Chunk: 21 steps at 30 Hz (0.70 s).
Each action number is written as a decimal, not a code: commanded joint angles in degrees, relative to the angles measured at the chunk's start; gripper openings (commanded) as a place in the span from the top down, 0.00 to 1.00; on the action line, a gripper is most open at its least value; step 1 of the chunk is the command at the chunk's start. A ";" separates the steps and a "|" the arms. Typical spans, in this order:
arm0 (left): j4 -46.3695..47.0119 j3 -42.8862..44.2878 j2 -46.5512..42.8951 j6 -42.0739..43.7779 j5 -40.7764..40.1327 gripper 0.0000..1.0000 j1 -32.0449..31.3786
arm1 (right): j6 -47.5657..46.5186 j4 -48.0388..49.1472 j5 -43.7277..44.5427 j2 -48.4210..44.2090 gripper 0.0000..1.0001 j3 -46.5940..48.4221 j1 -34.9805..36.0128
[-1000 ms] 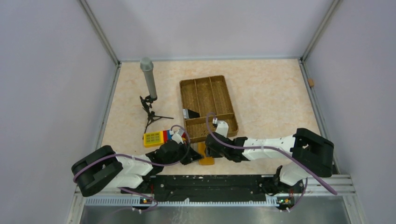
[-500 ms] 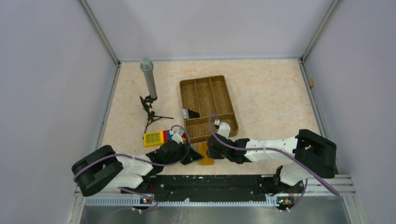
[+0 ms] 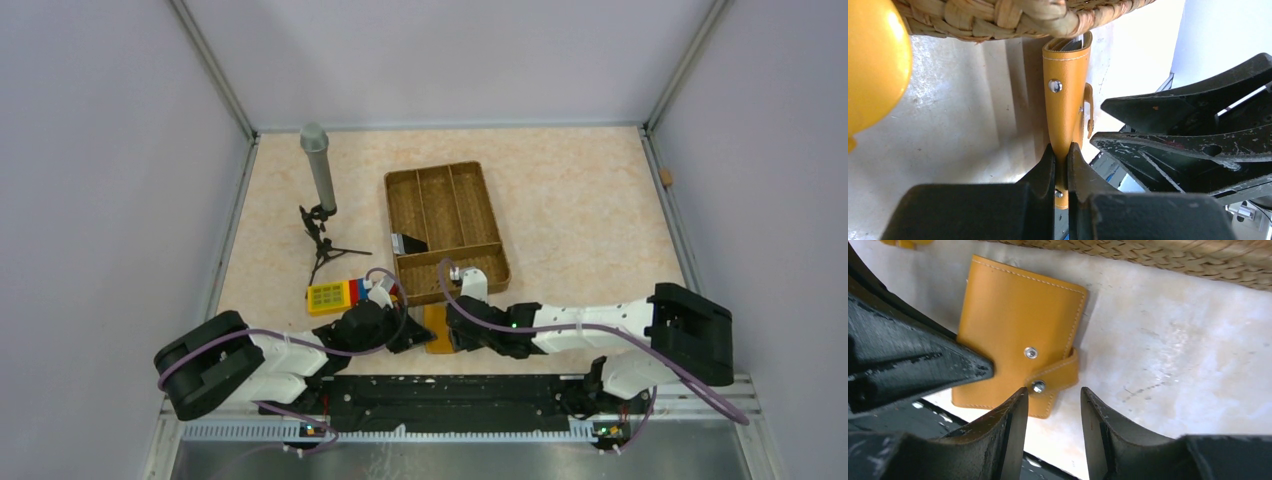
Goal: Put the credit cards into the card holder
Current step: Close the card holder at the corner of the board.
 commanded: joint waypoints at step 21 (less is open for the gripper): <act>-7.50 -0.69 4.13 2.34 -4.24 1.00 -0.07 | -15.76 5.47 -4.30 1.12 0.57 4.10 -1.95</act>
